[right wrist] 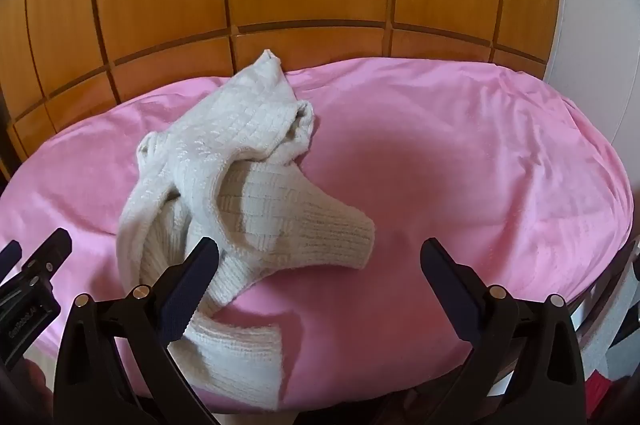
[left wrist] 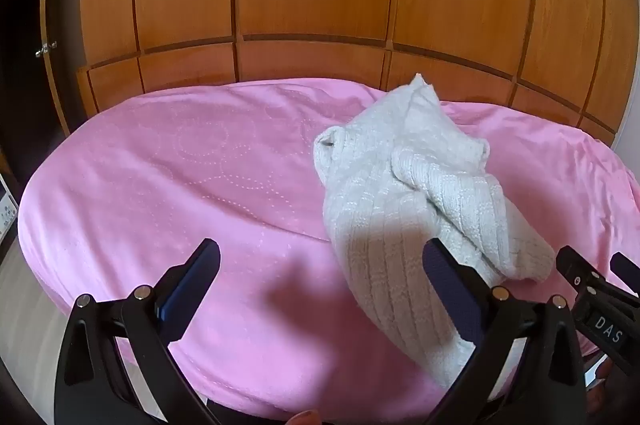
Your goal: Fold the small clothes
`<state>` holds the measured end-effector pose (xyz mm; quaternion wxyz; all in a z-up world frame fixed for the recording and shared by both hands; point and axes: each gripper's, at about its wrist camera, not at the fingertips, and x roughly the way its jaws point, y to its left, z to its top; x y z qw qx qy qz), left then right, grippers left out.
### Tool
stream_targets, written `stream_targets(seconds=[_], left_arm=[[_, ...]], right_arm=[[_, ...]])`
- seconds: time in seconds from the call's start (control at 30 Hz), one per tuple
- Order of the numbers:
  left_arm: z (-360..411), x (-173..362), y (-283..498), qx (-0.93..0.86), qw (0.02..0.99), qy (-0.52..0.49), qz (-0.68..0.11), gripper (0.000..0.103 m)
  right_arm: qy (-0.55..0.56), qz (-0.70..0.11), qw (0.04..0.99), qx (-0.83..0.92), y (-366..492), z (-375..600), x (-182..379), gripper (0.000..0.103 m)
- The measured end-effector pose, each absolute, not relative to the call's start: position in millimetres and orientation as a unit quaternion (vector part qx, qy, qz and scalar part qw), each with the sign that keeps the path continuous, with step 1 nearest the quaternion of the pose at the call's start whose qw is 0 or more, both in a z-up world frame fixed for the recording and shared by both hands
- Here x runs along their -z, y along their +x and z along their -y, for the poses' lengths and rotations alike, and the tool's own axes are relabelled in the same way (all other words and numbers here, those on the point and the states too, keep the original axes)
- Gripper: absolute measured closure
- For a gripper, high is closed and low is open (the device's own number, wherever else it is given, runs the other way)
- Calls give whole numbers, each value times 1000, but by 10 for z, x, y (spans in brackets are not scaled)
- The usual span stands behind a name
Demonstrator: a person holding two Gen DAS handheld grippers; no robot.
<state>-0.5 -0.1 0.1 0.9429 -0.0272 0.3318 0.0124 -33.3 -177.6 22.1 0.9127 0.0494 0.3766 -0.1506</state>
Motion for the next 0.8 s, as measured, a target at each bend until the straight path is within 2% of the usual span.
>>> stream_targets(seconds=[0.8], left_arm=[[-16,72,52,-14,941,-24,-338,2]], right_arm=[[53,-386,909,145,-307,1785,-168,3]])
